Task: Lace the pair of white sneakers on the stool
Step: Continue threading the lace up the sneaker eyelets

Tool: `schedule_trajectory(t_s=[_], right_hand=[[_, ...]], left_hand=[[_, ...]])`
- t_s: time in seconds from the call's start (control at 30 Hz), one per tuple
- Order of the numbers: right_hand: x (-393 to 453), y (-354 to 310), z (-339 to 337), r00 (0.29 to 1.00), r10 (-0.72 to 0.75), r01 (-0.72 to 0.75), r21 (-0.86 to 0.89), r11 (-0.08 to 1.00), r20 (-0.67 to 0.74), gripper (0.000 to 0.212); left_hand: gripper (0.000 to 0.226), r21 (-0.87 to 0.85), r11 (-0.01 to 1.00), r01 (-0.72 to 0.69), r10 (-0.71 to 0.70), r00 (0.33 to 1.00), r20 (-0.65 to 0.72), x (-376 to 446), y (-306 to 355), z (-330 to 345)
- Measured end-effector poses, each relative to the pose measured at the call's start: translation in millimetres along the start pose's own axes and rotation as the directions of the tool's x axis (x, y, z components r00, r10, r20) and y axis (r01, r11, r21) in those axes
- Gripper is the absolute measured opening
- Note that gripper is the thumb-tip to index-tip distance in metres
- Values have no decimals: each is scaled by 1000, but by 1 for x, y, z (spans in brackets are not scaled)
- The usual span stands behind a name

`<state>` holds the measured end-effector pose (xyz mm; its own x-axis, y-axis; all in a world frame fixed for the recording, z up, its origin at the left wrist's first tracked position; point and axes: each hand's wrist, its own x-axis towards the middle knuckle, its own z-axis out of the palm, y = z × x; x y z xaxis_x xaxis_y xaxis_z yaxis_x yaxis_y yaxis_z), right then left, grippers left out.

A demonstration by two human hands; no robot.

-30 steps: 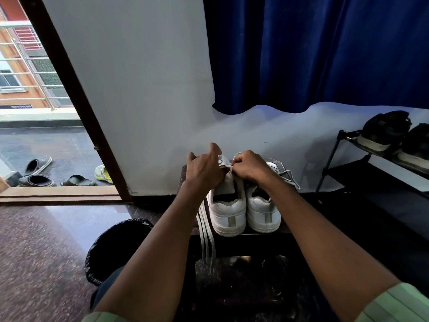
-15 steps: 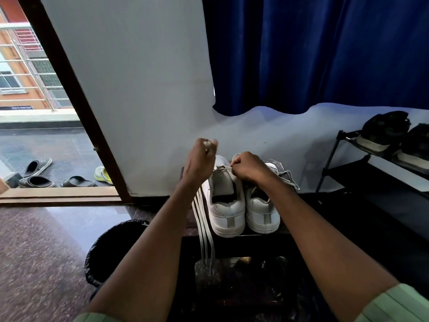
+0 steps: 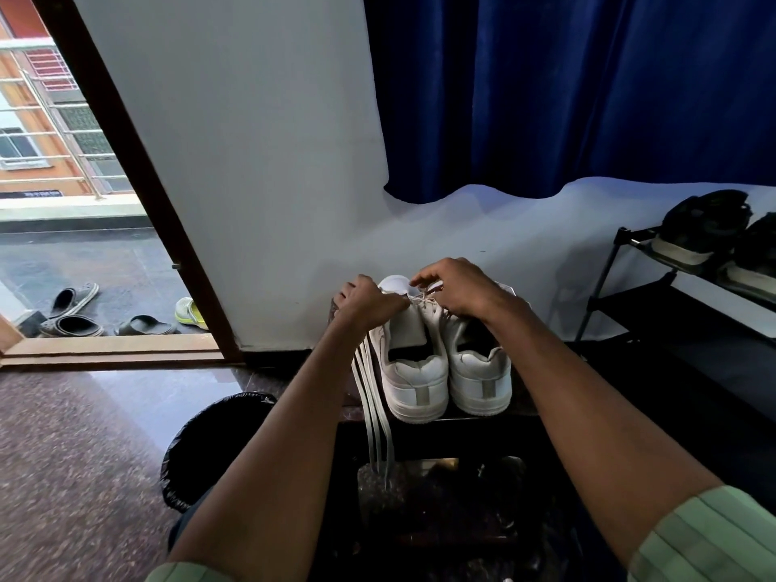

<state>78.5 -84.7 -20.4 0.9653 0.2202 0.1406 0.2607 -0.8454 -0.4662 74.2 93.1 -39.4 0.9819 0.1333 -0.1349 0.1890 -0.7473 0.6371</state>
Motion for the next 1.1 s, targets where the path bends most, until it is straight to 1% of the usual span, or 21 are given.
schedule_trajectory(t_s=[0.17, 0.23, 0.3, 0.33, 0.4, 0.47, 0.5, 0.53, 0.57, 0.6, 0.63, 0.67, 0.7, 0.73, 0.77, 0.8, 0.87, 0.9, 0.97, 1.03, 1.1], right_hand=[[9, 10, 7, 999, 17, -5, -221, 975, 51, 31], [10, 13, 8, 997, 36, -20, -245, 969, 61, 25], [10, 13, 9, 999, 10, -3, -195, 981, 39, 24], [9, 12, 7, 1000, -9, 10, -96, 995, 10, 26], [7, 9, 4, 998, -10, 26, 282, 959, -58, 32], [5, 1, 1, 996, 59, 5, 696, 718, -68, 32], [5, -3, 1, 993, 101, -10, 819, 573, -59, 33], [5, -6, 0, 986, 154, -19, 886, 464, -60, 34], [8, -6, 0, 972, 225, -31, 913, 408, -67, 35], [11, -5, 0, 956, 283, -45, 912, 407, -79, 35], [14, -2, -1, 942, 318, -63, 873, 484, -108, 33], [16, 1, -2, 937, 311, -78, 769, 634, -162, 29], [15, 4, -4, 946, 252, -89, 581, 809, -206, 22], [14, 6, -5, 967, 169, -95, 346, 934, -190, 20], [12, 6, -5, 986, 103, -86, 125, 988, -131, 26], [10, 6, -4, 995, 77, -79, -31, 996, -67, 27], [6, 2, -2, 997, 72, -75, -158, 985, -25, 14], [6, 0, -1, 998, 63, -64, -107, 992, -14, 12], [5, -4, -3, 996, 86, -80, 266, 961, -8, 22], [2, -9, -8, 988, 152, -97, 662, 743, -27, 26], [0, -11, -14, 983, 180, -108, 865, 489, 21, 25]], left_hand=[[71, 6, 1000, 10, -9, 998, -61, 5, -7, 0], [61, -3, 1000, 9, -9, 999, -37, 10, -8, 4], [57, 15, 1000, 0, 0, 1000, -5, 9, -5, 7], [58, 21, 1000, 2, -2, 1000, -5, 4, -2, 6], [57, 16, 1000, 16, -16, 1000, -5, 2, 0, 6], [58, 8, 1000, 25, -25, 1000, -2, 3, 0, 6], [60, -3, 1000, 29, -29, 1000, -2, 4, -1, 6], [62, -15, 999, 36, -36, 999, -7, 5, -1, 6], [63, -28, 999, 39, -40, 999, -15, 5, -2, 7], [63, -35, 998, 45, -46, 999, -24, 6, -2, 7], [63, -40, 998, 47, -48, 998, -30, 7, -3, 8], [64, -50, 998, 49, -50, 998, -33, 9, -5, 9], [66, -65, 997, 50, -52, 998, -31, 12, -7, 10], [67, -77, 996, 52, -54, 998, -26, 19, -10, 13], [69, -86, 995, 55, -58, 998, -24, 25, -14, 15], [69, -92, 994, 59, -61, 998, -22, 28, -15, 16], [72, -104, 993, 50, -53, 998, -25, 25, -14, 15], [74, -106, 993, 43, -46, 999, -26, 22, -12, 14], [75, -110, 993, 35, -38, 999, -27, 17, -10, 12], [74, -125, 992, 35, -37, 999, -17, 20, -11, 14], [74, -129, 991, 29, -30, 1000, -5, 23, -11, 15]])
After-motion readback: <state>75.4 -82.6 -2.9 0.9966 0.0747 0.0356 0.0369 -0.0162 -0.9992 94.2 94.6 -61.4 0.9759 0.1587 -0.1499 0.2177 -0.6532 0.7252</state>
